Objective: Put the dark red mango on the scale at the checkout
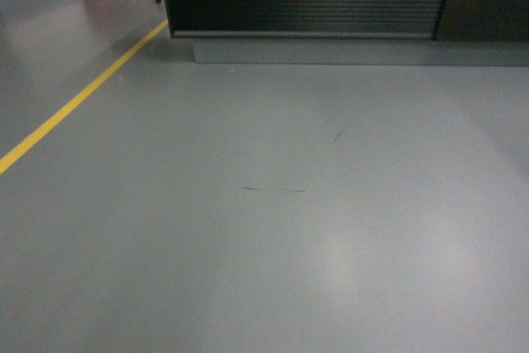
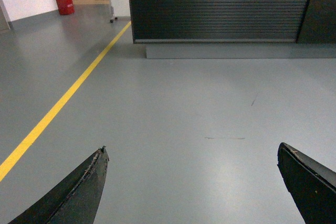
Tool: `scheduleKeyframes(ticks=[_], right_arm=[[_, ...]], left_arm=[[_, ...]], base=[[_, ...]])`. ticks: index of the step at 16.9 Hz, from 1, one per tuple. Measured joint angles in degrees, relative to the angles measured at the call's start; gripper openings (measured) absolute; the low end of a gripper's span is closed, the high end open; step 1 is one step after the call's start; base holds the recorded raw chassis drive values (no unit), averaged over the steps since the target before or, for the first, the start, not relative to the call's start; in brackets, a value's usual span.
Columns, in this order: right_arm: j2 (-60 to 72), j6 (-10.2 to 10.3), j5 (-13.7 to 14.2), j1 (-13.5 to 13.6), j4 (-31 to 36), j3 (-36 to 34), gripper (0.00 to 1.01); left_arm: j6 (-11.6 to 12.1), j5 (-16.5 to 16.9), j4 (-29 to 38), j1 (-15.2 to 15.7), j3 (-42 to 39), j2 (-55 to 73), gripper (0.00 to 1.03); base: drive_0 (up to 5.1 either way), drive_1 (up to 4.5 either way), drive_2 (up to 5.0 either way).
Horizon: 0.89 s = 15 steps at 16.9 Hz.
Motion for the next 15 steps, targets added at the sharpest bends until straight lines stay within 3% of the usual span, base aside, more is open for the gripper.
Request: scheduleKeyframes(ticks=[15], right_arm=[[0.00,0.00,0.00,0.00,0.00,0.00,0.98]], left_arm=[[0.02,0.00,0.00,0.00,0.00,0.00,0.98]], base=[[0.0,0.00,0.0]])
